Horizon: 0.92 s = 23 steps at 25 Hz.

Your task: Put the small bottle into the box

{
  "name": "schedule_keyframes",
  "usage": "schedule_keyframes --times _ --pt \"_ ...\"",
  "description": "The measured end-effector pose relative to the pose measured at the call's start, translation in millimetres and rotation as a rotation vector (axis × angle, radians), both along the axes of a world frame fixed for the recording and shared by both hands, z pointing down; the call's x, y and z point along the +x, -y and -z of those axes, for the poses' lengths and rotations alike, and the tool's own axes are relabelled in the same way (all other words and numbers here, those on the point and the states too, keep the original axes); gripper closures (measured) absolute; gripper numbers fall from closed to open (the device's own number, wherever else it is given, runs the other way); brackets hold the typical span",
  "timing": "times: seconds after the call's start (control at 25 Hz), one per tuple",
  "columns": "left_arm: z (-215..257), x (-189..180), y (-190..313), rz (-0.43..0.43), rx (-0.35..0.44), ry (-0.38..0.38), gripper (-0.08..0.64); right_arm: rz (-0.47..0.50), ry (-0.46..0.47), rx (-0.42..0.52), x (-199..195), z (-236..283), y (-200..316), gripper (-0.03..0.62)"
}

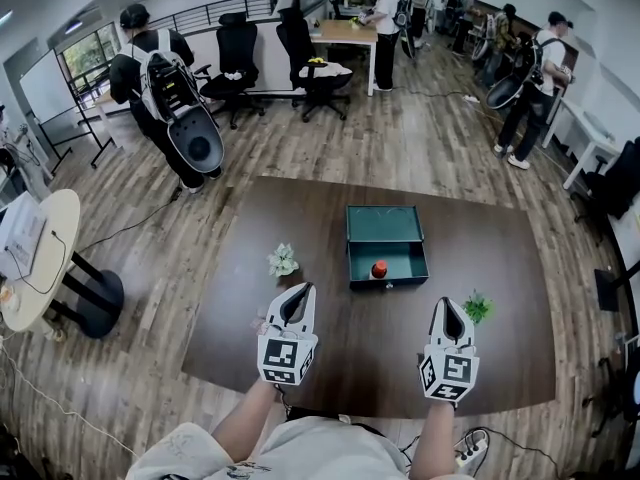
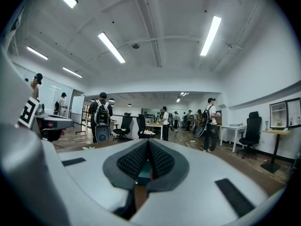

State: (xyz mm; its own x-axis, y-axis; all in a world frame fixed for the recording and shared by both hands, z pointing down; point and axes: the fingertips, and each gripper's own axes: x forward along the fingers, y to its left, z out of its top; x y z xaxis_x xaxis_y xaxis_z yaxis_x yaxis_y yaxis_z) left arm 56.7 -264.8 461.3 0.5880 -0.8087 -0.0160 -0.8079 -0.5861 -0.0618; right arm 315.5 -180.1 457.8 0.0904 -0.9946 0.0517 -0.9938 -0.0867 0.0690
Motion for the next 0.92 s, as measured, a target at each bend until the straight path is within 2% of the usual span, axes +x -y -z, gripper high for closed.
schedule_keyframes --times 0.92 --pt "-7 -9 1 0.018 -0.008 -0.002 0.558 0.019 -0.011 -0.013 -10 -6 6 0.592"
